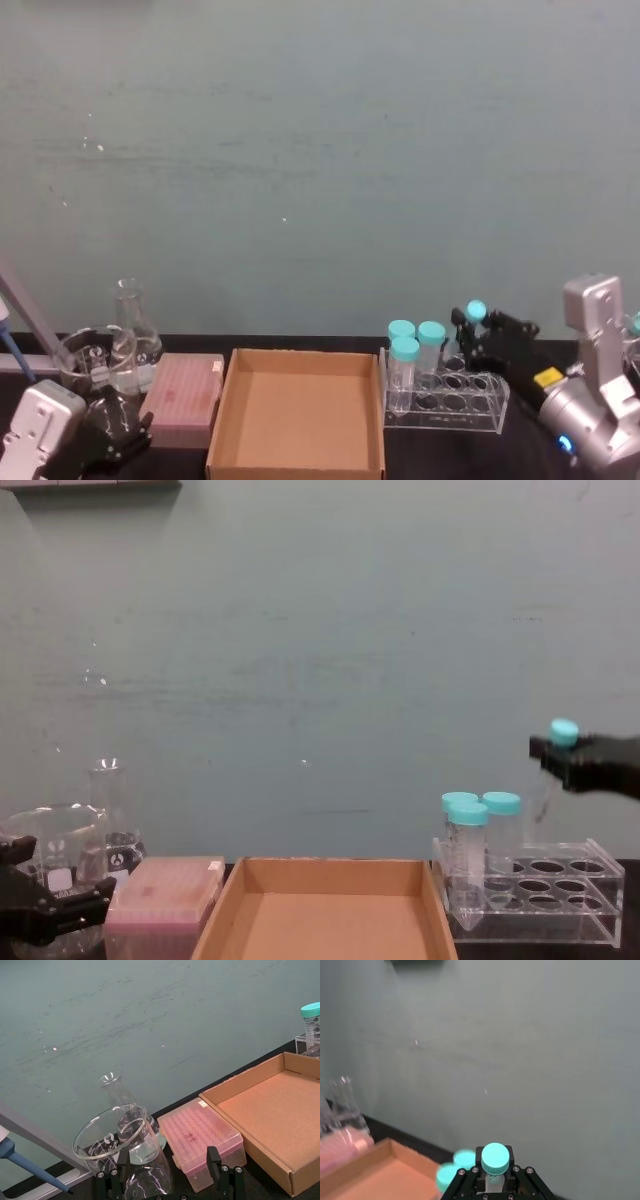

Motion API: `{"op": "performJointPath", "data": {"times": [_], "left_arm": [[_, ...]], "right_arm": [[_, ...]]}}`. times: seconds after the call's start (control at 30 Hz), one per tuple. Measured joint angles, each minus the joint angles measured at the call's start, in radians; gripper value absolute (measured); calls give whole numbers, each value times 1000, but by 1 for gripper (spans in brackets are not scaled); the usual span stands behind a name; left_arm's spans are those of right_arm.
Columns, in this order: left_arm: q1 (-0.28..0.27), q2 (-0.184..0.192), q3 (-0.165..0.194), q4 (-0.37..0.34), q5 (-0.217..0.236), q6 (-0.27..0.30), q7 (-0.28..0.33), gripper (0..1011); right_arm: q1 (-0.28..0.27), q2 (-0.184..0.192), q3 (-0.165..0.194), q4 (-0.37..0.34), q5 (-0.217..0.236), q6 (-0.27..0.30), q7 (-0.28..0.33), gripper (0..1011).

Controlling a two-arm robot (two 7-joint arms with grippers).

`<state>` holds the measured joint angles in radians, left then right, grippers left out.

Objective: Use the right hand to move the test tube from the test tube rack into the box.

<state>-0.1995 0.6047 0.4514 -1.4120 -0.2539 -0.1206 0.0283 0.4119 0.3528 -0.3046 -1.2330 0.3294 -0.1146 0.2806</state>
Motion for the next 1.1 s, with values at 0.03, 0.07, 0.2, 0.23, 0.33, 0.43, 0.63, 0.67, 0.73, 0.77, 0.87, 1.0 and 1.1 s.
{"op": "performJointPath", "data": {"times": [0.03,0.07,0.2,0.23,0.33,0.43,0.63,0.67,0.73,0.77,0.87,1.0,1.1], "left_arm": [[0,0,0,0,0,0,0,1000],[0,0,0,0,0,0,0,1000],[0,0,0,0,0,0,0,1000],[0,0,0,0,0,0,0,1000],[0,0,0,0,0,0,0,1000],[0,0,0,0,0,0,0,1000],[0,0,0,0,0,0,0,1000],[0,0,0,0,0,0,0,1000],[0,0,0,0,0,0,0,1000],[0,0,0,0,0,0,0,1000],[0,0,0,0,0,0,0,1000],[0,0,0,0,0,0,0,1000],[0,0,0,0,0,0,0,1000]], "right_arm": [[-4,2,6,-15,5,2,6,199],[-10,5,16,-44,14,5,17,200],[-19,7,33,-104,36,4,54,199],[-19,5,36,-121,45,2,74,200],[-14,-1,36,-135,56,-3,106,200],[5,-13,23,-139,70,-9,150,200],[58,-45,-16,-122,106,23,207,199],[65,-49,-21,-117,109,30,209,200],[89,-65,-41,-94,111,58,209,200],[96,-69,-46,-87,113,69,209,200],[125,-88,-69,-56,117,117,199,199],[154,-110,-96,-13,118,170,184,199],[173,-126,-114,22,117,195,175,200]]}}
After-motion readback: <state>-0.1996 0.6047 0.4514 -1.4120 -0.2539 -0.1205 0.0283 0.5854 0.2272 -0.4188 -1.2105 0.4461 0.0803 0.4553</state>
